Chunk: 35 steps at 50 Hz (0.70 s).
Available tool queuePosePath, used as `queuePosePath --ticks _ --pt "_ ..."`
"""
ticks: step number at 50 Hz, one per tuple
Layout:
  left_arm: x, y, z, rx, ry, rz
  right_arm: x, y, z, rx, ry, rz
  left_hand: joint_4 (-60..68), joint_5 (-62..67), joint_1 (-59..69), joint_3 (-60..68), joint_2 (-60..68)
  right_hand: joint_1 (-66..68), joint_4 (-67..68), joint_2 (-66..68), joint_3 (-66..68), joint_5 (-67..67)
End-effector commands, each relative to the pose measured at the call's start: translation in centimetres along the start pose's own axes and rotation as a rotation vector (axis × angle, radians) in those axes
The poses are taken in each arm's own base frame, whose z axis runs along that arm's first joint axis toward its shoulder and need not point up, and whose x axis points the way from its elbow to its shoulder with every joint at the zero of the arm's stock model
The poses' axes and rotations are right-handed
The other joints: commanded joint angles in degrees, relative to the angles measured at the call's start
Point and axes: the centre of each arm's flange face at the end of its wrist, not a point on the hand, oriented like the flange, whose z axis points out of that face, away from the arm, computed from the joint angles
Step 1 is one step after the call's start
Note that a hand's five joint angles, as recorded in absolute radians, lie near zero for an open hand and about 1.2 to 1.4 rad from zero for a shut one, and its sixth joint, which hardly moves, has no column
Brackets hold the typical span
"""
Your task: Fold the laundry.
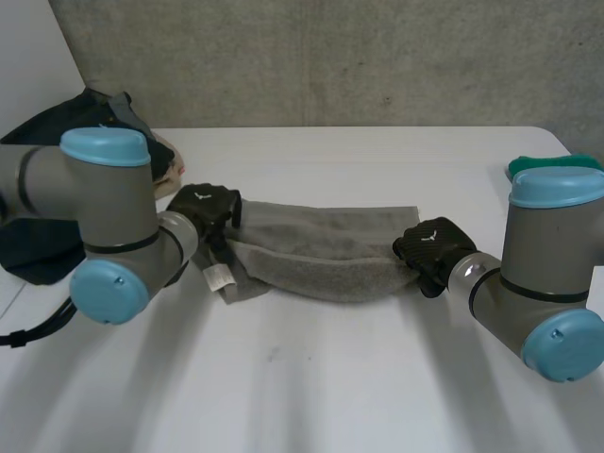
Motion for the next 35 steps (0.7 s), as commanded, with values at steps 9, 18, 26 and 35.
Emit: queuePosePath --ticks 9,18,26,35 --pt "2.0 2.4 3.1 -0.096 0.089 0.041 0.9 0.0 0.2 -0.001 0.026 0.005 13.24 13.49 13.33 13.32 13.38 15.76 11.58 12.90 11.84 10.63" --pt "1.6 -5.5 -2.2 0.104 0.069 0.042 3.9 -3.2 -1.1 0.060 0.123 0.010 42.21 42.45 42.29 42.28 42.34 15.76 11.58 12.90 11.84 10.63" --pt "-0.3 -16.7 -13.6 0.457 -0.003 0.052 8.8 -10.4 -5.9 0.211 0.305 0.003 42.21 42.45 42.29 42.28 42.34 15.76 11.58 12.90 11.84 10.63" --pt "-3.2 -17.9 -15.6 0.380 -0.115 0.155 9.7 -15.1 -10.0 0.299 0.306 -0.021 42.21 42.45 42.29 42.28 42.34 15.76 11.58 12.90 11.84 10.63"
